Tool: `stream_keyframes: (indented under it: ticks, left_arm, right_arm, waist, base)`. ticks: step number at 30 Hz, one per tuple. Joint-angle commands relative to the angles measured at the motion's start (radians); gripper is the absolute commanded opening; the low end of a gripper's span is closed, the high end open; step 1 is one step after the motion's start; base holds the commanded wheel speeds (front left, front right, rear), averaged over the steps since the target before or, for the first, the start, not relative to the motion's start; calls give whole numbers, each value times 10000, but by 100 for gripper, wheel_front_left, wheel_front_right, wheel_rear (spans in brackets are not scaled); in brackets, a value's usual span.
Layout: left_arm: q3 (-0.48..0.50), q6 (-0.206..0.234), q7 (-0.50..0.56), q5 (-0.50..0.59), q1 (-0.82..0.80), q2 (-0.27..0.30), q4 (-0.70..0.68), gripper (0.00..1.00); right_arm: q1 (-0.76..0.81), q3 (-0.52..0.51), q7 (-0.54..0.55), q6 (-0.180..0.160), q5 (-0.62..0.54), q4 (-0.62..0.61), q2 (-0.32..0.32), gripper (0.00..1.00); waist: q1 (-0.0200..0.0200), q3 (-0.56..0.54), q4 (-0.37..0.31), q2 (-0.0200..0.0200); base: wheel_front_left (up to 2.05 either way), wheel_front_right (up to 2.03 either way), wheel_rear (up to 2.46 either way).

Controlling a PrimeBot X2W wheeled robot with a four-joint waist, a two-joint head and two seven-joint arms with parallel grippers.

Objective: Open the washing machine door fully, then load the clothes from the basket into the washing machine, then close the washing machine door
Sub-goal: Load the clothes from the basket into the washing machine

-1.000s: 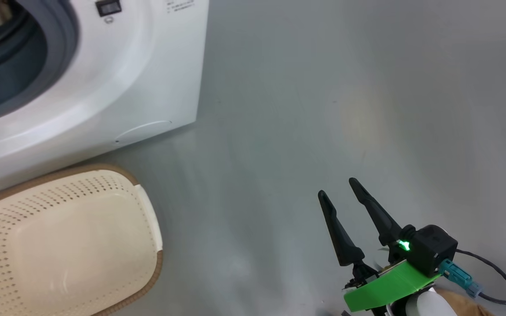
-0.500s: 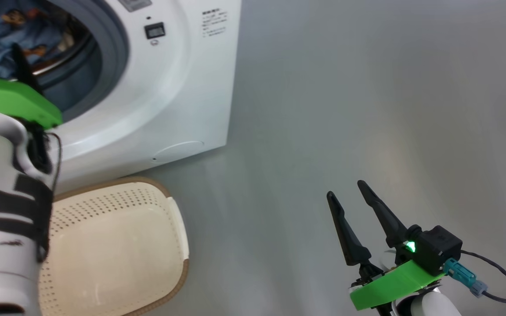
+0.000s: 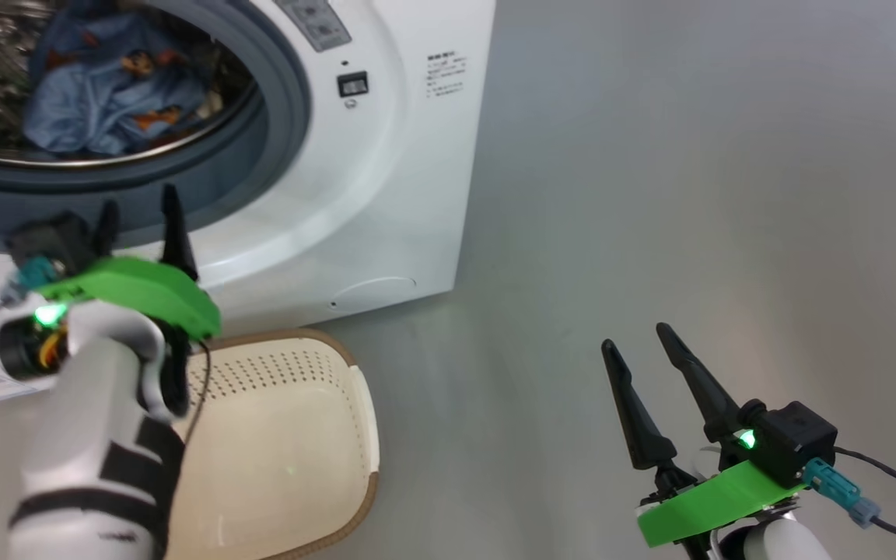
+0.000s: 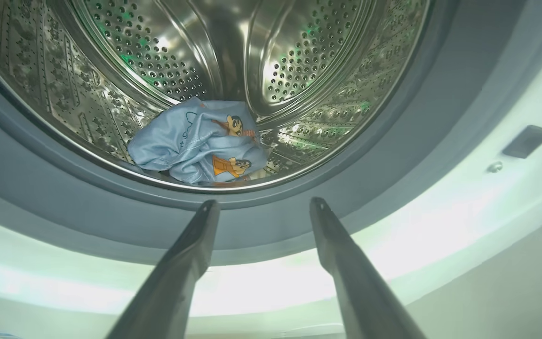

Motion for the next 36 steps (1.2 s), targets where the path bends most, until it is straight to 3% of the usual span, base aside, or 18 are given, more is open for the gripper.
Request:
stream_keyframes:
  ticks: [1,7,17,36]
  left_arm:
    - [144,10,-62,162,299,245,-448,100]
    - [-200,162,-62,605,1821,-78,-1702,100]
    - [-415,468,-62,1189,4290,-121,-3418,100]
    - [826,485,-62,1684,7492,-16,-6457,100]
  right_arm:
    - [112,117,-48,16,-45,-174,-29,100]
    - [288,-142,-48,16,-132,-152,-29,100]
    - [592,-349,-48,16,-397,-88,-29,100]
    - [1049,-399,-48,16,-460,-1,-222,100]
  waist:
    - [-1,-311,246,0]
    - [-1,-805,579,0]
    - [-1,-1494,1033,0]
    - [-1,-2356,1253,0]
  base:
    - [0,0,0]
    - [0,0,0]
    - [0,0,0]
    - [0,0,0]
